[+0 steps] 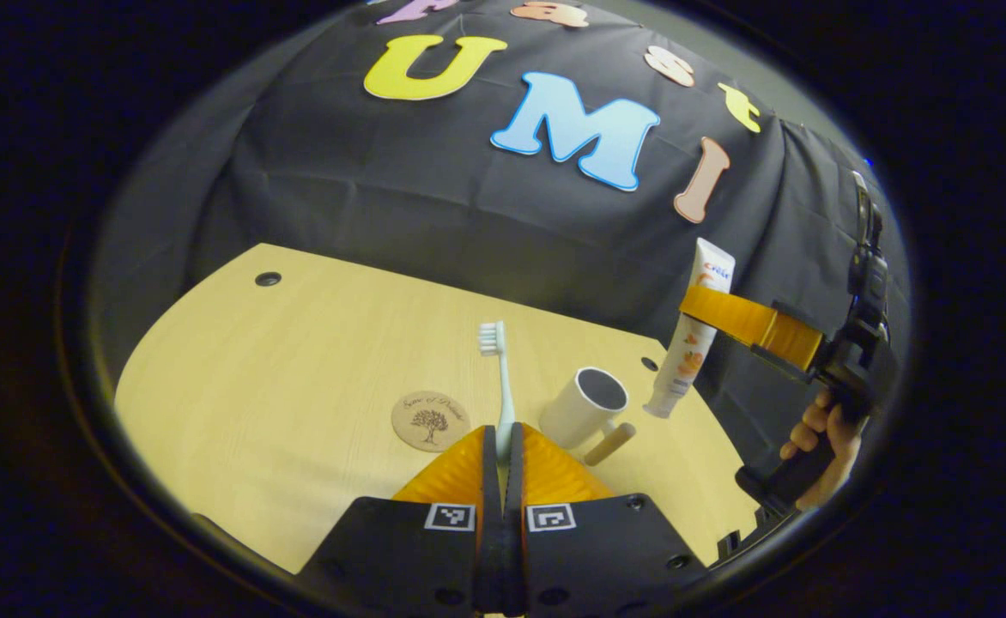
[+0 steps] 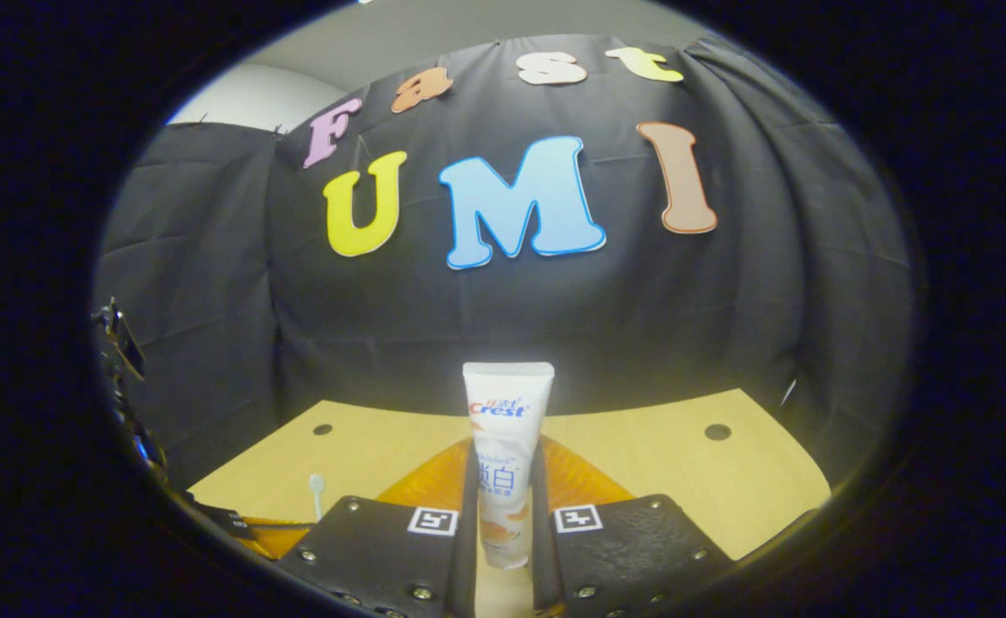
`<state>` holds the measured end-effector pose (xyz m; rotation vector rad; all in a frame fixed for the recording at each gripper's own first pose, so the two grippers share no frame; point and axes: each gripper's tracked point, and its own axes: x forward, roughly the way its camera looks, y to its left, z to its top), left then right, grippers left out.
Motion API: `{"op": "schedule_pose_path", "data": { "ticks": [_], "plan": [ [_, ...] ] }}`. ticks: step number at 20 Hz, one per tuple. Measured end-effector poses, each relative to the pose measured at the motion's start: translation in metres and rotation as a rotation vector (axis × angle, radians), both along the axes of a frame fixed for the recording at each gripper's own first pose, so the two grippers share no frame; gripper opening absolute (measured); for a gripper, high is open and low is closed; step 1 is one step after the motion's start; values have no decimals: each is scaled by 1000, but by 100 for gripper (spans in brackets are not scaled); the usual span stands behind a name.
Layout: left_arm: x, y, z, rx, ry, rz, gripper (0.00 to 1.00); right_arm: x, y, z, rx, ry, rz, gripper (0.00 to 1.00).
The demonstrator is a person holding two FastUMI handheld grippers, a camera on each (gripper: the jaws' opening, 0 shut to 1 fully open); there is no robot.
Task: Put the toothbrush and toothpaste on the desktop into the cup, then pick up the cup and place it on the coaster on the desktop.
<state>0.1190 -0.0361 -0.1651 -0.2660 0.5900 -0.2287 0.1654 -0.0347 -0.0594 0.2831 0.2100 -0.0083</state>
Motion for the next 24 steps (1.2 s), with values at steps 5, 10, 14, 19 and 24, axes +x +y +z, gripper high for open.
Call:
{"op": "schedule_pose_path", "data": {
  "ticks": [5, 10, 14, 19, 24],
  "plan": [
    [12, 0, 22, -12, -59, 8, 8, 33, -11, -18, -54, -31, -27, 26],
    [28, -11, 33, -15, -86, -1, 8, 48, -12, -48, -104, 8, -11, 26],
    [32, -12, 35, -14, -92, 0, 8, 53, -5, -83, -93, 87, 20, 27],
    [35, -9, 32, -12, -83, 7, 7, 50, 6, -122, -109, 196, 71, 27],
    [39, -10, 29, -6, -76, 0, 7, 46, 10, -145, -186, 257, 107, 32]
  ]
}}
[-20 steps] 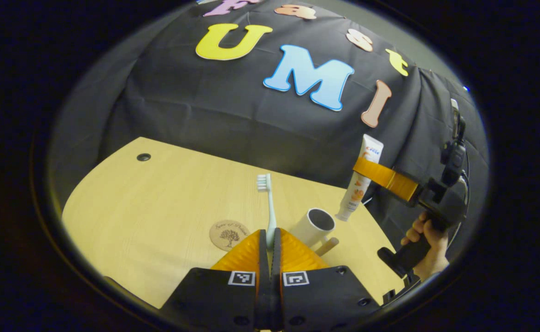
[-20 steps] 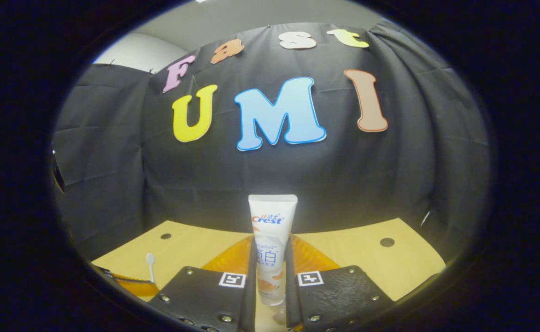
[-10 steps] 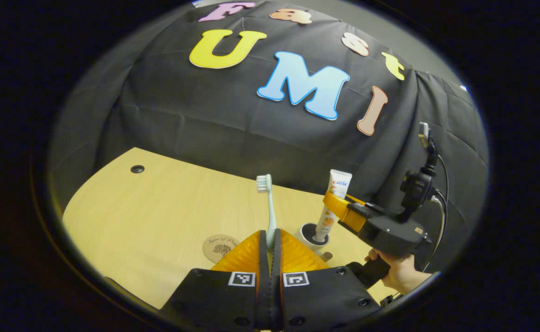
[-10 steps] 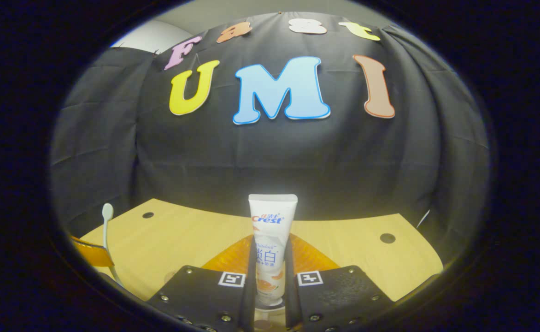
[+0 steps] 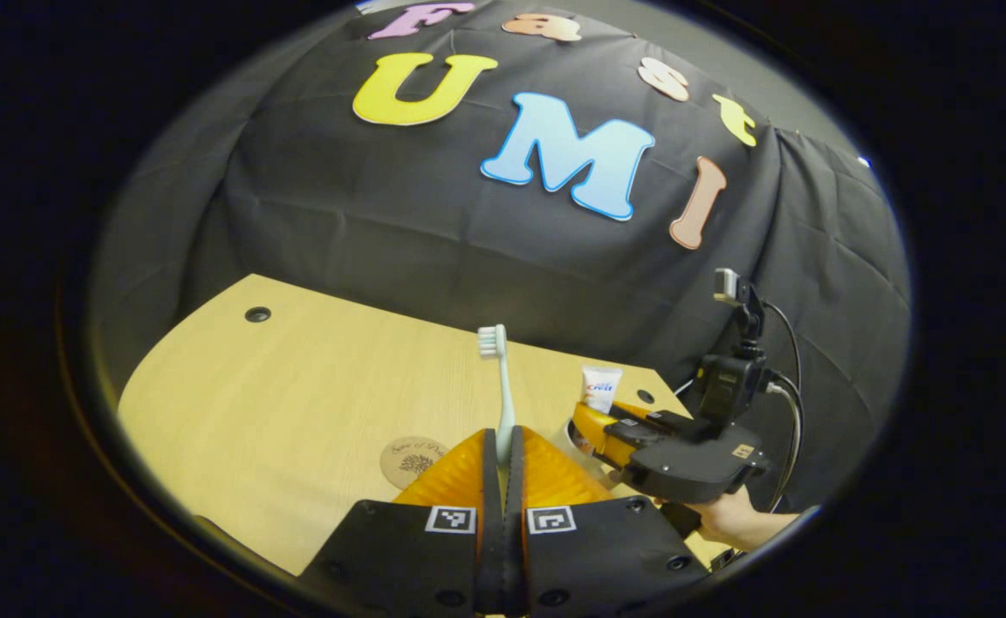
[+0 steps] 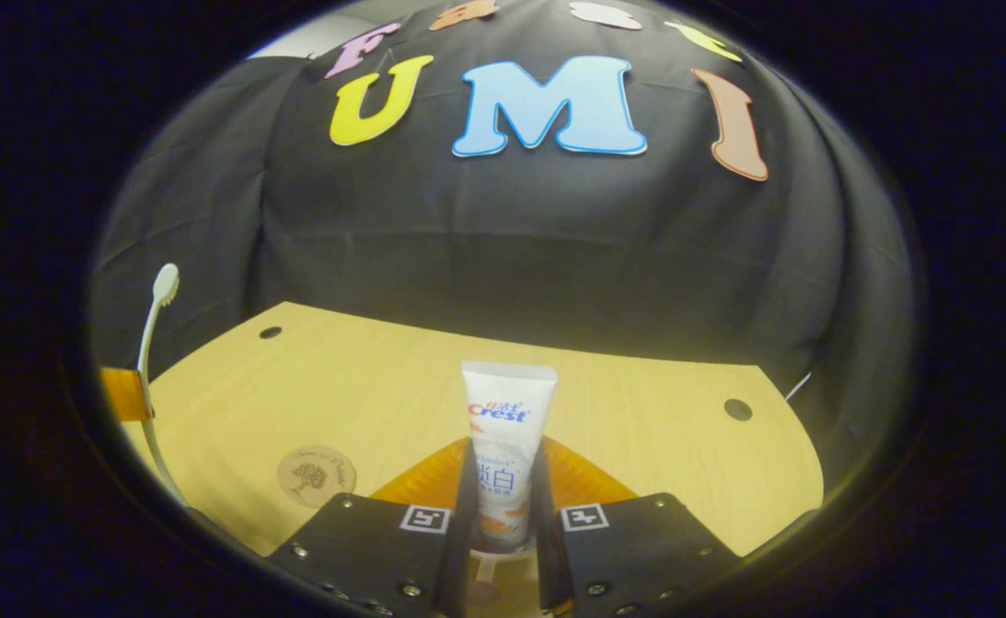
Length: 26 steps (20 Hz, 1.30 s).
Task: Put the toothbrush and toothpaste on the desktop into the cup, then pick up the cup and place it on the coaster on the desktop.
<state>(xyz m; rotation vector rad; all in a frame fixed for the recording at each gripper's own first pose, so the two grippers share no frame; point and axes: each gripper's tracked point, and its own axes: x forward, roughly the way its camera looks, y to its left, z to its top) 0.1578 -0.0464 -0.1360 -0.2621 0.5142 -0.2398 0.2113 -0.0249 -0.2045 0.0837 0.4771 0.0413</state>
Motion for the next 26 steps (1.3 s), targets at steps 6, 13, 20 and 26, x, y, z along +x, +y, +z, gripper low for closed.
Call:
{"op": "schedule_pose_path", "data": {
  "ticks": [6, 13, 20, 26],
  "plan": [
    [5, -4, -1, -9, 4, -8, 7, -6, 2, -1, -29, 18, 14, 35],
    [19, -19, 7, -44, -23, -39, 7, -17, -13, 36, -5, -47, -35, 58],
    [48, -48, 33, -127, -131, -93, 7, -59, -57, 94, 109, -143, -195, 82],
    [80, -74, 52, -195, -217, -127, 7, -104, -87, 101, 68, -134, -280, 82]
  ]
}}
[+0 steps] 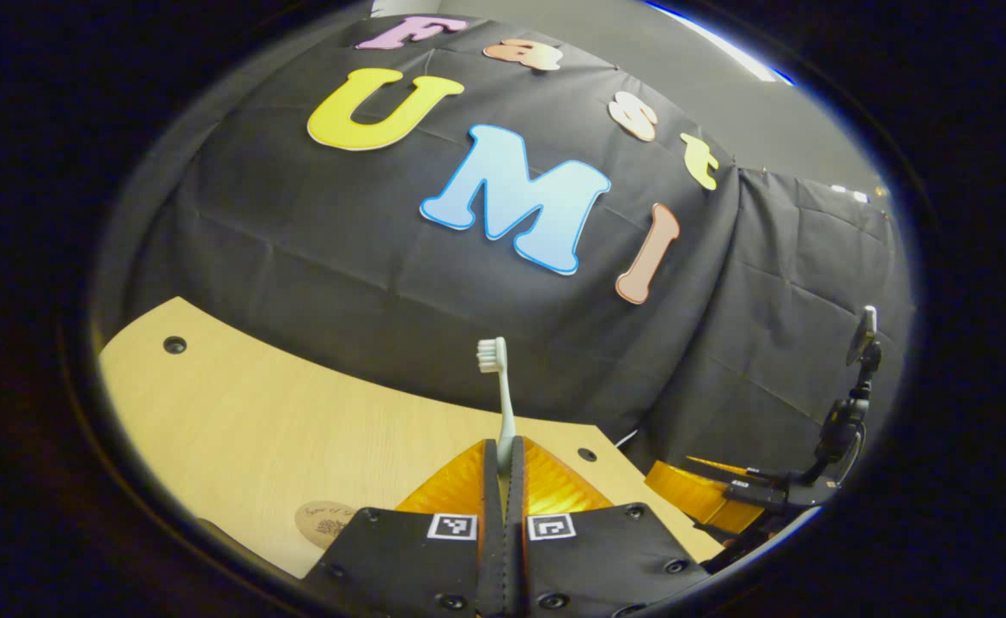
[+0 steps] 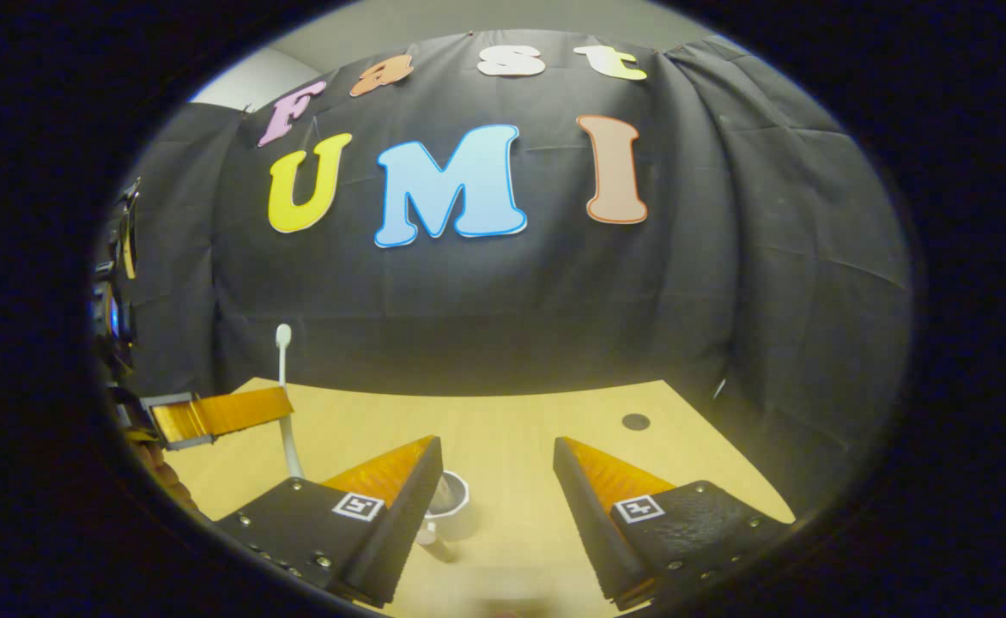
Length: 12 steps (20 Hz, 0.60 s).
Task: Put the toothbrush and toothpaste on the desktop into the cup, then pick up the cup and place it on the coaster on the desktop.
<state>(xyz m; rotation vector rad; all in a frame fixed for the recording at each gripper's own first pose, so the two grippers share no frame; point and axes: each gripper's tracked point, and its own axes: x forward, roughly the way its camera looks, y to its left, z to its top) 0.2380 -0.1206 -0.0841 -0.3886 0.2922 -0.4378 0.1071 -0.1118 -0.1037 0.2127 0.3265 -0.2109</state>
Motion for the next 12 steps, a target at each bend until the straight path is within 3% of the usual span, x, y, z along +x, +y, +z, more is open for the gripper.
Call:
{"op": "schedule_pose_path", "data": {
  "ticks": [6, 12],
  "plan": [
    [32, -34, 3, -26, -80, -34, 7, -27, 4, -22, 30, 76, -22, 83],
    [57, -62, -26, 0, -87, -76, 7, -39, 18, -33, 69, 124, -15, 83]
  ]
}}
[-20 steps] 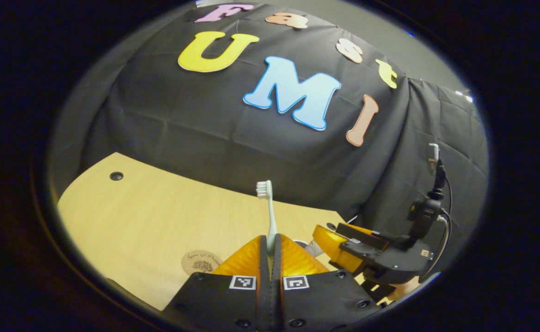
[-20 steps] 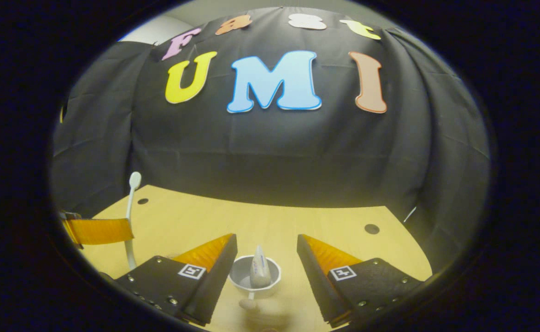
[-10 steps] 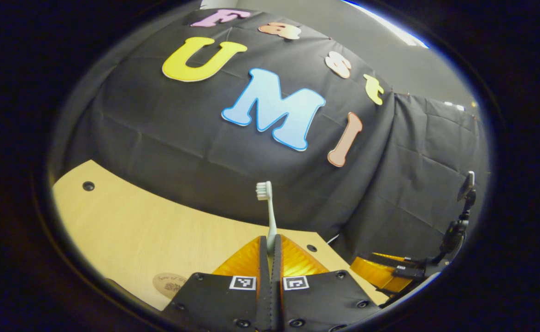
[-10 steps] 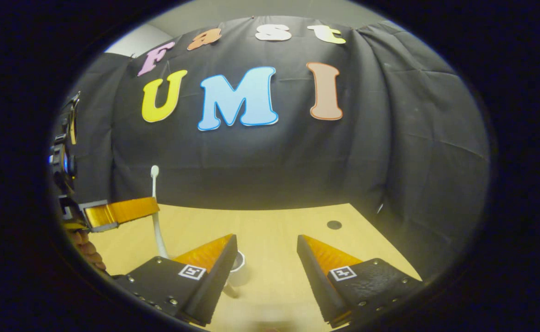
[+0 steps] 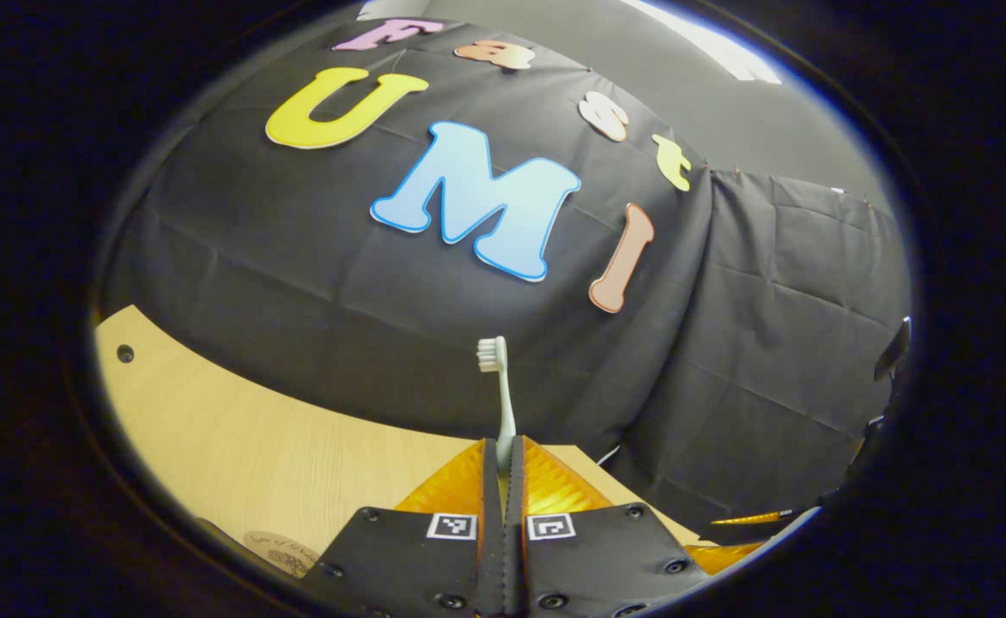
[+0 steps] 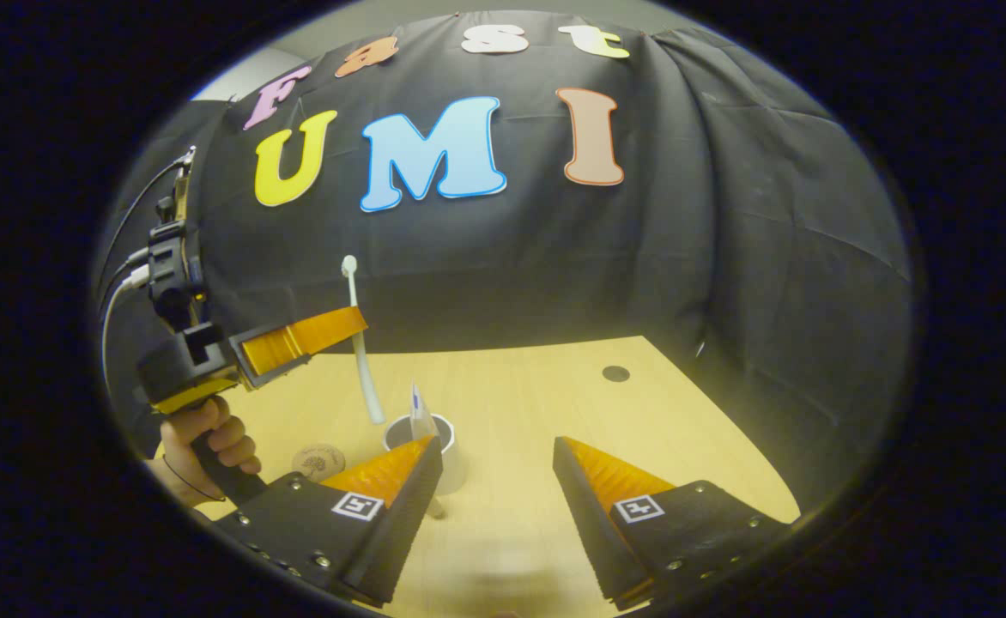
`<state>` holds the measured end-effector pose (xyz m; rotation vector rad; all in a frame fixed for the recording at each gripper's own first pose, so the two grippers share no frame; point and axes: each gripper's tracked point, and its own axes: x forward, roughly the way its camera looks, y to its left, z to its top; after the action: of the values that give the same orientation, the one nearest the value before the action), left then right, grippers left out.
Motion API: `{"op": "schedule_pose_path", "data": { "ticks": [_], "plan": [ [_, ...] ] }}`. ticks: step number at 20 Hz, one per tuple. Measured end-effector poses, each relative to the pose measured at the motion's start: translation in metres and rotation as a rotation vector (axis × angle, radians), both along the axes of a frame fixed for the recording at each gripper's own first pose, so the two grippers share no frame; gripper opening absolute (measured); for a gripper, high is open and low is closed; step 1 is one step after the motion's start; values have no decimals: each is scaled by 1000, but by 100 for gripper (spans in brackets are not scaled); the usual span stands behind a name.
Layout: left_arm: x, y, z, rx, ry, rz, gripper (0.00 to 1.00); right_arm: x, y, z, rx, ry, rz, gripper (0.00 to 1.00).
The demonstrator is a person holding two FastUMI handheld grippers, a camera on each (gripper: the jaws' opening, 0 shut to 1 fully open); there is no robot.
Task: Put the toothbrush and toothpaste on the desktop into the cup, then pick up the cup and place it on the coaster on the desktop.
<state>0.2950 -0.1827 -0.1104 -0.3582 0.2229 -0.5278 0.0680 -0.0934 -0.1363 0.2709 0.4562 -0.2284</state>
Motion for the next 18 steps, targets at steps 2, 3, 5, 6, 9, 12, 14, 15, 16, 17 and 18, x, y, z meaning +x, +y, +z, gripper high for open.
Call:
{"op": "schedule_pose_path", "data": {
  "ticks": [2, 3, 5, 6, 9, 12, 14, 15, 16, 17, 18],
  "plan": [
    [4, -4, -10, 27, -8, -5, 7, -1, 3, 0, 14, 6, 4, 83],
    [4, -7, -17, 41, -9, -12, 7, -2, 4, 0, 20, 8, 4, 83],
    [5, -11, -27, 77, -14, -18, 7, -1, 5, -1, 34, 13, 0, 83],
    [5, -12, -31, 99, -20, -22, 7, -1, 6, -2, 44, 16, -1, 83],
    [1, -19, -42, 147, -36, -49, 7, -1, 7, -6, 59, 28, -1, 83],
    [-2, -24, -53, 186, -27, -67, 7, 0, 11, -8, 76, 35, 2, 83],
    [-3, -24, -62, 210, -11, -70, 7, 0, 11, -9, 79, 36, 2, 87],
    [-5, -23, -66, 218, -3, -73, 8, -1, 11, -10, 79, 37, 0, 83],
    [-7, -23, -69, 224, 2, -79, 10, -1, 11, -9, 81, 36, -3, 83],
    [-9, -21, -70, 231, 4, -82, 10, -1, 10, -10, 85, 34, -5, 83],
    [-9, -22, -70, 238, 6, -84, 12, -2, 9, -9, 90, 34, -7, 83]
  ]
}}
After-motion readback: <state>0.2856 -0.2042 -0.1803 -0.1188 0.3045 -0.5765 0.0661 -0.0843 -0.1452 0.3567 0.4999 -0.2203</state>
